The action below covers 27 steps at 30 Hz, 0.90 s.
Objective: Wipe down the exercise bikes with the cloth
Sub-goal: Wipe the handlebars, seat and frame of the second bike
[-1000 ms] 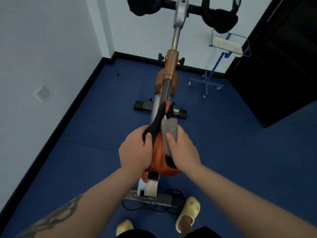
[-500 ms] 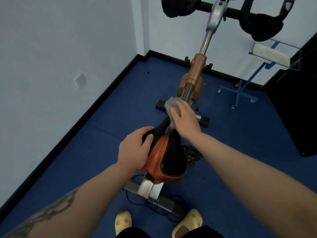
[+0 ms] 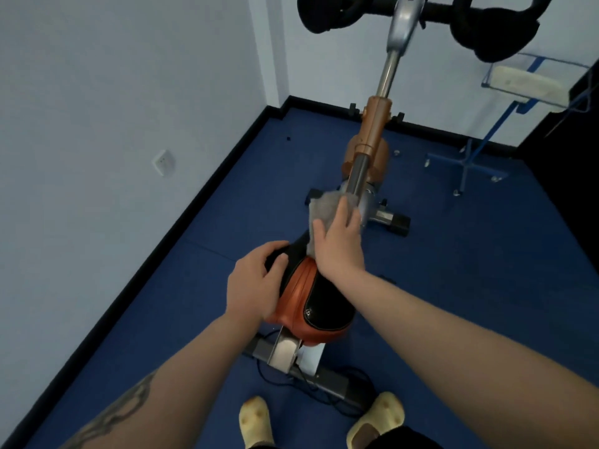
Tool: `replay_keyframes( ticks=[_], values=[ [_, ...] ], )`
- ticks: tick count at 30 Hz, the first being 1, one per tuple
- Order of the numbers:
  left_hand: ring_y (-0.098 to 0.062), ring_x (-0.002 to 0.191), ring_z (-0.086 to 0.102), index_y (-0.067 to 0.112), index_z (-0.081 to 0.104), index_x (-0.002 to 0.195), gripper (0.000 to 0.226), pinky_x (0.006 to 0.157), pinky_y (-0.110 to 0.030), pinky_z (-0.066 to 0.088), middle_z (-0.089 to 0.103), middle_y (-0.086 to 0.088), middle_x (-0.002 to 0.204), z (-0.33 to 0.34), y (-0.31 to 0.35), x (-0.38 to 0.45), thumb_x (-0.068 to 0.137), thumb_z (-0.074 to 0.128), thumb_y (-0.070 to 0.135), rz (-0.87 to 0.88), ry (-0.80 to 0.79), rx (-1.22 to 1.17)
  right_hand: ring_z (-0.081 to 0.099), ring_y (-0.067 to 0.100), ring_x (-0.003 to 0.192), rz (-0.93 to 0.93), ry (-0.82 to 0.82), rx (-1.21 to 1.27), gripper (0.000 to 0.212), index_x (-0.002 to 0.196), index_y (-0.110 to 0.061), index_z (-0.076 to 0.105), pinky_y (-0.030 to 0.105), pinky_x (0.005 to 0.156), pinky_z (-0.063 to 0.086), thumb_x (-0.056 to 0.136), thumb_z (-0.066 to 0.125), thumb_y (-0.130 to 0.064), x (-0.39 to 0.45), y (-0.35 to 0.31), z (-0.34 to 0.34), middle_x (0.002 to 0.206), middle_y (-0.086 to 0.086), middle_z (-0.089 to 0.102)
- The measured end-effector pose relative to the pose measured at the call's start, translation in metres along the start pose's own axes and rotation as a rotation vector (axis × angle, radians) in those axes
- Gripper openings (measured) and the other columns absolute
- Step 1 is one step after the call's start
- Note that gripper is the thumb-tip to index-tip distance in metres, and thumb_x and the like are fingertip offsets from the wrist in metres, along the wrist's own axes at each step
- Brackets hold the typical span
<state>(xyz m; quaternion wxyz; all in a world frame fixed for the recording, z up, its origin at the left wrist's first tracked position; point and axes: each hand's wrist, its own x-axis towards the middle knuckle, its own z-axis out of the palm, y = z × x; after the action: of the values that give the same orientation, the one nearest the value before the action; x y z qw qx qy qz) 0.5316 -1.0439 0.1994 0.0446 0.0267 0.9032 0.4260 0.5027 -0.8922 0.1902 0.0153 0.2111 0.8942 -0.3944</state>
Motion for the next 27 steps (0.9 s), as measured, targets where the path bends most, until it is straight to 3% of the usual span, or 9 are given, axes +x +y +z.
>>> replay_keyframes(
  ticks=[3, 9, 13, 16, 18, 21, 23, 26, 27],
  values=[
    [-0.001, 0.100, 0.062, 0.031, 0.068, 0.116, 0.031, 0.084, -0.029, 0.050, 0.069, 0.018, 0.108, 0.000, -0.004, 0.002, 0.092, 0.050, 0.036, 0.019, 0.006, -0.017, 0.030, 0.039, 0.140, 0.012, -0.050, -0.047, 0.074, 0.154, -0.024, -0.012, 0.047, 0.107, 0.037, 0.102, 0.035, -0.045, -0.022, 0.005, 0.001, 0.163, 0.012, -0.004],
    [-0.006, 0.102, 0.062, 0.029, 0.067, 0.119, 0.026, 0.088, -0.036, 0.051, 0.069, 0.014, 0.111, 0.000, -0.005, 0.003, 0.097, 0.053, 0.025, 0.026, -0.018, -0.039, 0.045, 0.036, 0.126, 0.068, -0.050, -0.144, 0.072, 0.155, -0.022, -0.011, 0.044, 0.092, 0.046, 0.102, 0.033, -0.046, -0.046, -0.006, -0.009, 0.160, 0.010, 0.015],
    [-0.006, 0.100, 0.061, 0.028, 0.067, 0.117, 0.026, 0.087, -0.037, 0.051, 0.068, 0.014, 0.111, 0.000, -0.006, 0.003, 0.097, 0.052, 0.021, 0.079, 0.000, -0.056, 0.022, 0.030, 0.137, -0.026, -0.067, -0.290, 0.074, 0.152, -0.037, -0.009, 0.045, 0.098, 0.042, 0.096, 0.030, -0.063, -0.103, 0.010, -0.001, 0.160, -0.003, 0.006],
    [-0.007, 0.101, 0.060, 0.028, 0.066, 0.118, 0.027, 0.087, -0.036, 0.050, 0.068, 0.013, 0.112, 0.001, -0.006, 0.003, 0.096, 0.051, 0.020, 0.099, 0.010, -0.061, 0.035, 0.027, 0.134, 0.117, -0.074, -0.078, 0.069, 0.155, -0.037, 0.000, 0.044, 0.101, 0.042, 0.098, 0.035, -0.057, -0.082, 0.005, -0.008, 0.158, 0.000, 0.021],
    [-0.008, 0.101, 0.060, 0.027, 0.065, 0.119, 0.028, 0.084, -0.034, 0.050, 0.067, 0.013, 0.112, 0.001, -0.007, 0.001, 0.097, 0.050, 0.020, 0.117, 0.000, -0.057, 0.044, 0.025, 0.128, 0.217, 0.017, 0.067, 0.065, 0.156, -0.034, 0.009, 0.043, 0.100, 0.044, 0.099, 0.034, -0.054, -0.078, 0.004, -0.007, 0.151, 0.004, 0.036],
    [-0.007, 0.100, 0.060, 0.030, 0.064, 0.119, 0.029, 0.079, -0.028, 0.044, 0.066, 0.016, 0.111, 0.002, -0.009, 0.003, 0.096, 0.048, 0.021, 0.143, -0.013, -0.055, 0.029, 0.018, 0.133, 0.155, 0.263, -0.044, 0.069, 0.153, -0.038, 0.009, 0.034, 0.092, 0.041, 0.092, 0.024, -0.066, -0.128, 0.004, 0.020, 0.152, -0.007, 0.026],
    [-0.006, 0.100, 0.060, 0.032, 0.064, 0.120, 0.030, 0.079, -0.027, 0.042, 0.066, 0.017, 0.112, 0.003, -0.012, 0.005, 0.096, 0.048, 0.022, 0.151, -0.013, -0.059, 0.025, 0.012, 0.134, 0.091, 0.319, 0.065, 0.069, 0.153, -0.038, 0.013, 0.027, 0.094, 0.034, 0.091, 0.027, -0.067, -0.150, 0.007, 0.030, 0.151, -0.011, 0.024],
    [-0.008, 0.102, 0.060, 0.031, 0.063, 0.121, 0.031, 0.082, -0.030, 0.046, 0.066, 0.014, 0.114, 0.002, -0.012, 0.005, 0.097, 0.047, 0.022, 0.165, -0.025, -0.053, 0.050, 0.012, 0.123, 0.190, 0.224, 0.467, 0.037, 0.137, -0.027, 0.046, 0.009, 0.087, 0.037, 0.102, 0.041, -0.040, -0.120, 0.021, 0.010, 0.126, -0.009, 0.053],
    [-0.009, 0.103, 0.060, 0.031, 0.063, 0.122, 0.031, 0.083, -0.030, 0.046, 0.066, 0.014, 0.115, 0.001, -0.011, 0.004, 0.097, 0.046, 0.021, 0.165, -0.028, -0.055, 0.054, 0.014, 0.120, 0.264, 0.173, 0.619, 0.034, 0.133, -0.023, 0.051, 0.009, 0.087, 0.040, 0.104, 0.040, -0.037, -0.109, 0.024, 0.000, 0.123, -0.007, 0.058]
  ],
)
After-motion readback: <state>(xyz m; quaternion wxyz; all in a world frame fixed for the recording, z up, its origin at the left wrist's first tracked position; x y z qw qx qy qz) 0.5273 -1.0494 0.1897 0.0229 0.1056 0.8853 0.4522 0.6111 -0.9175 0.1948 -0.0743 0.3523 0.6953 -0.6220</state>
